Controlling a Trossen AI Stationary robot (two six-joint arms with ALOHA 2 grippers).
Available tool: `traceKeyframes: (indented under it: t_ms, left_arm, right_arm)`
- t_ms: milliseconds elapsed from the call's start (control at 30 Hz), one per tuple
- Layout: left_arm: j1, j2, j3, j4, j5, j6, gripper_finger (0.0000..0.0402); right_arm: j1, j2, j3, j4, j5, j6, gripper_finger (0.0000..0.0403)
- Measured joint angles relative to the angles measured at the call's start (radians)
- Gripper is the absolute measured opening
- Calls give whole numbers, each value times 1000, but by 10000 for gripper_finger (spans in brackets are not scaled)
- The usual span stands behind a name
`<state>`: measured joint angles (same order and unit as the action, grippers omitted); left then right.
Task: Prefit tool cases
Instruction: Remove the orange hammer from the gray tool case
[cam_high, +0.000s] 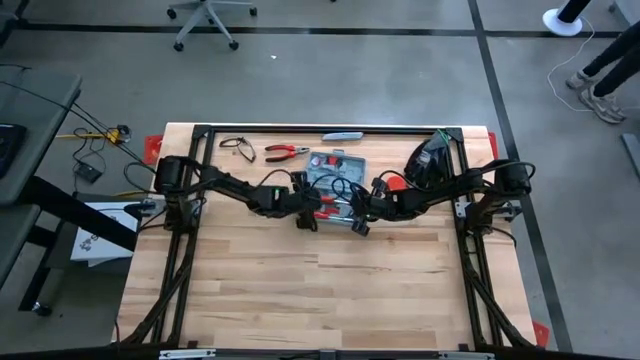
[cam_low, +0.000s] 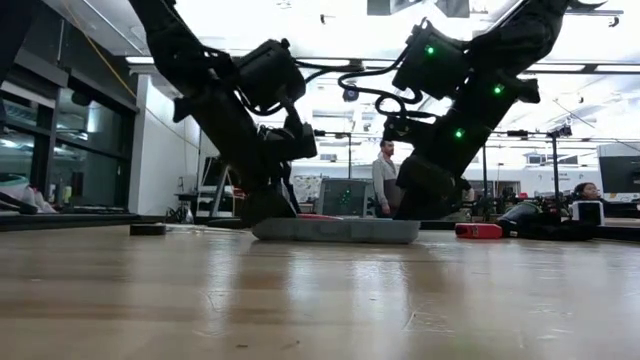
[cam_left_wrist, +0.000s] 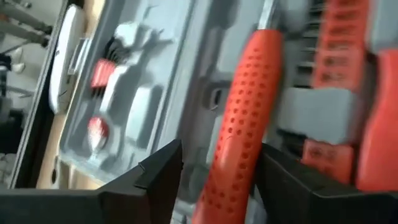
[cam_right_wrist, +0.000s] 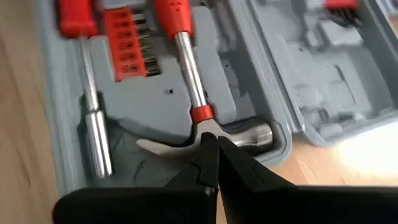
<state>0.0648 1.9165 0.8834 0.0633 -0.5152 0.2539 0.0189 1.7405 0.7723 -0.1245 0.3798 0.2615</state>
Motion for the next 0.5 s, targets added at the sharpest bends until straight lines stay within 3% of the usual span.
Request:
traceKeyframes:
  t_ms: [133,367,500]
  left_arm:
    - [35,1,0,2,69,10,171]
    - [76,11,0,3,229,35,81]
    - [65,13,0,16,225,-13,79]
  right_arm:
    - [0,0,0,3,-5,-3,0]
    - [-1,0,-2,2,20,-8,0]
    - [-2,2,-2,0,45,-9,0]
